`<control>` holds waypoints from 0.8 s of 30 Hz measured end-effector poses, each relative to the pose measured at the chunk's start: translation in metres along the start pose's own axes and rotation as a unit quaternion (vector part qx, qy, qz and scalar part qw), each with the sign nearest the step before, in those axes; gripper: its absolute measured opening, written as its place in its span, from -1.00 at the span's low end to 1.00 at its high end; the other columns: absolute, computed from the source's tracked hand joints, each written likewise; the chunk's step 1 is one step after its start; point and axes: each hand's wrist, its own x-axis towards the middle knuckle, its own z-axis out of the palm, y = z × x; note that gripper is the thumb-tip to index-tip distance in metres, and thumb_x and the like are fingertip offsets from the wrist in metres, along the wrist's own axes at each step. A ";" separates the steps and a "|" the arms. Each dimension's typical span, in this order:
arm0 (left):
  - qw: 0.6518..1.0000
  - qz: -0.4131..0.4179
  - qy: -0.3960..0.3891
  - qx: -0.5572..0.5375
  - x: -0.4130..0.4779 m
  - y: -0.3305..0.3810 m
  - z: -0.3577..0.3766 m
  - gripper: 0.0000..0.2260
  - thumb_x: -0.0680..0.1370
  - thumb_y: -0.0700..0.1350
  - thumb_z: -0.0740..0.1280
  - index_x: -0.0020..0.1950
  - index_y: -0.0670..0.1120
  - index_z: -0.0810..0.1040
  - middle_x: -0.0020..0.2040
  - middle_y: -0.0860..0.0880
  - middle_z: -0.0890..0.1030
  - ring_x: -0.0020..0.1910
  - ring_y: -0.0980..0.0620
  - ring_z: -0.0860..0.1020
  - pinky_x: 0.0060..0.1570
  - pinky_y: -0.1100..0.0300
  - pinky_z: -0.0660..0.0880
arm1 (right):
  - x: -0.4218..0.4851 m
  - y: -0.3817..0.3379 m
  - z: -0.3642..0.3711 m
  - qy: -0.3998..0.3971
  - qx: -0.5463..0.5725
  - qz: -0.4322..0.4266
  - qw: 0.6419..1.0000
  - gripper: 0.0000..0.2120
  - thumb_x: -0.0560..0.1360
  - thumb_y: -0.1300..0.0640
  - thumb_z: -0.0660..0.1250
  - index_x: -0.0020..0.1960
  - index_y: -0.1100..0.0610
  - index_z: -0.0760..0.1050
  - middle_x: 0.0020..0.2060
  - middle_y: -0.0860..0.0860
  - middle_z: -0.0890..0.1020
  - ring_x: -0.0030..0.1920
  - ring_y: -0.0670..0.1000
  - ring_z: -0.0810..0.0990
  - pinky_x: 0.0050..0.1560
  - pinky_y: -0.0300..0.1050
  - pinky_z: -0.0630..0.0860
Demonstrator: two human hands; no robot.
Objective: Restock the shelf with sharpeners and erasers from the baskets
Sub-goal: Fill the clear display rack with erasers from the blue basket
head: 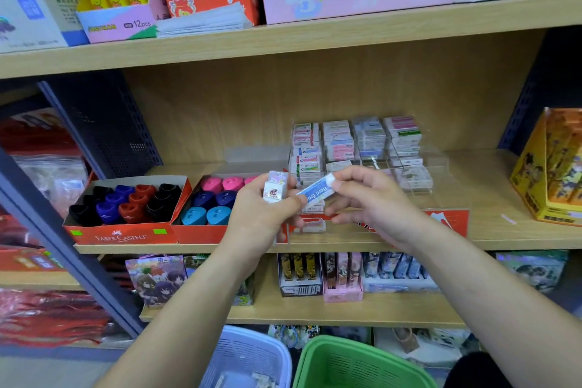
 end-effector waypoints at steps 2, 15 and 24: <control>1.000 0.002 0.001 0.008 0.001 -0.001 0.002 -0.84 0.54 -0.30 0.45 0.08 -0.18 0.56 -0.24 -0.12 0.65 -0.48 0.06 0.55 -0.59 0.27 0.36 | -0.003 0.001 0.000 -0.024 -0.015 -0.011 1.000 -0.88 0.55 0.30 0.40 0.06 0.15 0.55 -0.11 0.06 0.72 -0.14 0.07 0.71 -0.09 -0.04 0.69; 0.995 0.000 -0.026 0.091 0.003 -0.015 0.006 -0.86 0.55 -0.21 0.45 0.09 -0.11 0.60 -0.37 0.05 0.59 -0.47 0.06 0.47 -0.51 0.21 0.33 | -0.006 0.014 -0.002 0.044 0.044 0.018 0.998 -0.84 0.61 0.32 0.29 0.03 0.16 0.64 -0.05 0.16 0.68 -0.12 0.07 0.71 -0.20 -0.05 0.66; 0.993 0.013 0.011 0.113 0.019 -0.014 -0.003 -0.83 0.55 -0.23 0.44 0.09 -0.03 0.59 -0.38 -0.01 0.59 -0.54 0.15 0.48 -0.58 0.26 0.39 | -0.014 0.011 -0.045 0.116 -0.105 -0.041 0.987 -0.85 0.53 0.29 0.44 0.02 0.08 0.68 -0.04 0.04 0.71 -0.22 0.10 0.71 -0.12 -0.12 0.66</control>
